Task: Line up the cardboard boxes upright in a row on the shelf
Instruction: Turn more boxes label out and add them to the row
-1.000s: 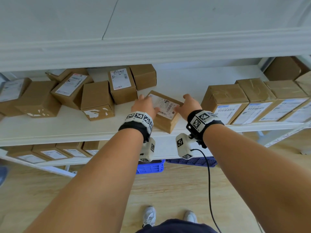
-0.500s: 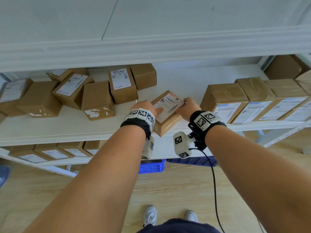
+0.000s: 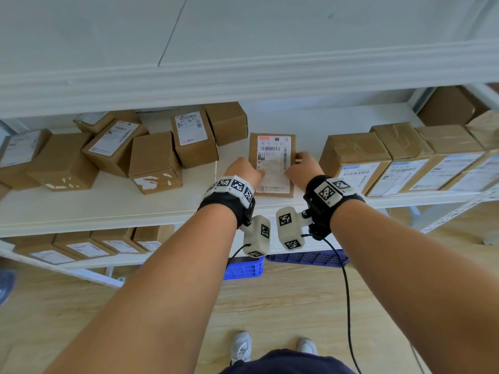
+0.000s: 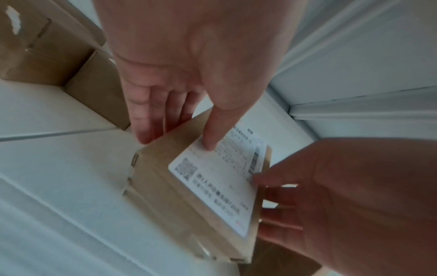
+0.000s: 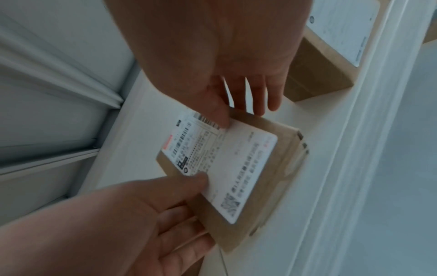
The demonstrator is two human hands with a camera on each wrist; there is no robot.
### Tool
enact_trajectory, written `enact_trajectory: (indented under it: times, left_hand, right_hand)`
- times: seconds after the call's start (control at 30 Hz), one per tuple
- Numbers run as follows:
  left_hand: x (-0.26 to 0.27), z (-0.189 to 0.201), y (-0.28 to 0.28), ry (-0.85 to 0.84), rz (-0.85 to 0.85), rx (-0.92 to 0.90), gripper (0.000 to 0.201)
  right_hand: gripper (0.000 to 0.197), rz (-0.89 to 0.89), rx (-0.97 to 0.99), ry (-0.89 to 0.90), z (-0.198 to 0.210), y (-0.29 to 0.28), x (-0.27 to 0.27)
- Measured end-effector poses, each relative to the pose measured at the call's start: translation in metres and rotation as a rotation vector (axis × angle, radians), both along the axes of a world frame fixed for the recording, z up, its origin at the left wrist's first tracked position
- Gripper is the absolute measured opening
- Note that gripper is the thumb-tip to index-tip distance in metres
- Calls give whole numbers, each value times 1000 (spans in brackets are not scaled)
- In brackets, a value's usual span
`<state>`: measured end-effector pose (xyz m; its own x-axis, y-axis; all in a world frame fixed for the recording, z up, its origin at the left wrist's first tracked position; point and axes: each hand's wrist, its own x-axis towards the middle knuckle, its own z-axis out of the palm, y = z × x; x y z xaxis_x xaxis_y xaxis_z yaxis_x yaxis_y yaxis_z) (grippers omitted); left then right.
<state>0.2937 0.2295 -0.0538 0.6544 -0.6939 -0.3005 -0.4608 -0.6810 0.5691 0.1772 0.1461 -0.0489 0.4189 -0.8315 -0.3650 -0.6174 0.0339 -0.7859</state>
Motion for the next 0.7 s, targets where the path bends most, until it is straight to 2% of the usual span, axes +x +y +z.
enact_trajectory:
  times: [0.1,0.33,0.43,0.6,0.7]
  left_hand:
    - [-6,6,-2,-25,89,-84,31]
    - [-19,2,1,132,167,-84,39]
    - [-18,11,0,139,226,-174,38]
    - [-19,28,-1,94,239,-390,37]
    - [-27,26,-6,111,159,-341,47]
  right_hand:
    - [47,-53,-75,-80,10,-4,-4]
    - [36,-49,-39,-21,1,-1,-18]
    - [37,-53,-61,1,1,0,-23]
    - [51,-49,-232,-38,19,-5,-28]
    - [54,-47,-373,-58,32,-10,-34]
